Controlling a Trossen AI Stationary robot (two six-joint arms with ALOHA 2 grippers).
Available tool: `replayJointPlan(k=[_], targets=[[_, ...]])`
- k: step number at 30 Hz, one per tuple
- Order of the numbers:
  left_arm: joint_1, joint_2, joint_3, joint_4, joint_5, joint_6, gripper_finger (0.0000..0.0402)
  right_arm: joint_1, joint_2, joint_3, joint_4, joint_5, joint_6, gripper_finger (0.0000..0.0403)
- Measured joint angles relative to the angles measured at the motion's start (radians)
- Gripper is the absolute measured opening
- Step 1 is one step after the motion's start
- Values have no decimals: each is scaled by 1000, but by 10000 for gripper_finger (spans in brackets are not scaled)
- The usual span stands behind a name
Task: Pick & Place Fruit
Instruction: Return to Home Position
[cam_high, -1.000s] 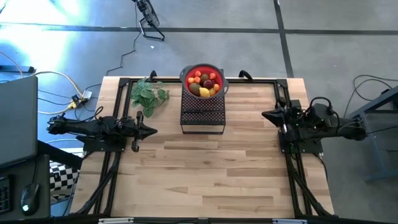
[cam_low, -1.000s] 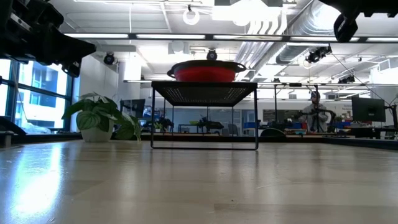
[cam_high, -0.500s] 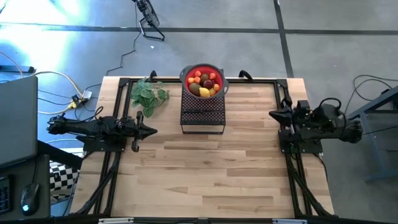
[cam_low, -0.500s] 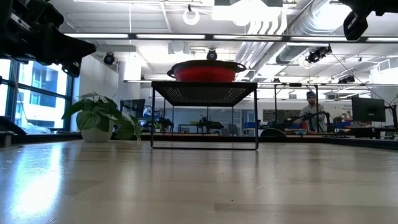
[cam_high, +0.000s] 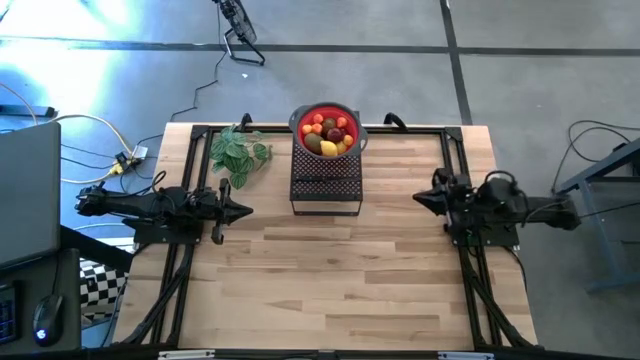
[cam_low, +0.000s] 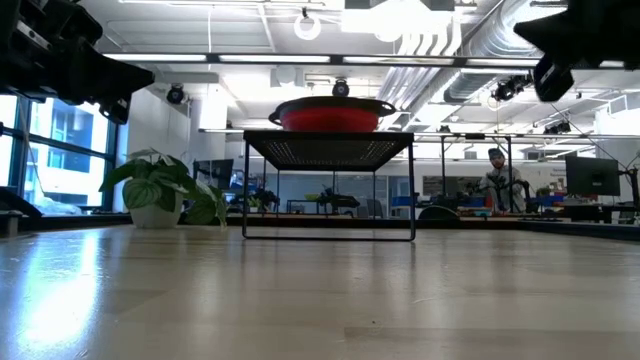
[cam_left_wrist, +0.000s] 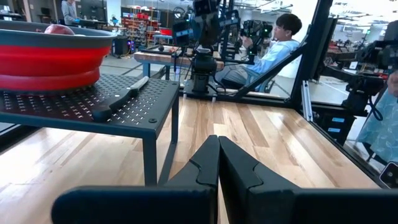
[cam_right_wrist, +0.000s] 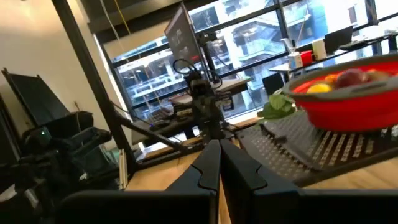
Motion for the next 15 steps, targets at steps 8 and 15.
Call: replayJointPlan(k=[8, 15], targets=[[0, 0, 0, 0, 0, 0, 0, 0, 0, -126, 106, -67, 59, 4], [0, 0, 0, 0, 0, 0, 0, 0, 0, -141, 94, -138, 59, 4]])
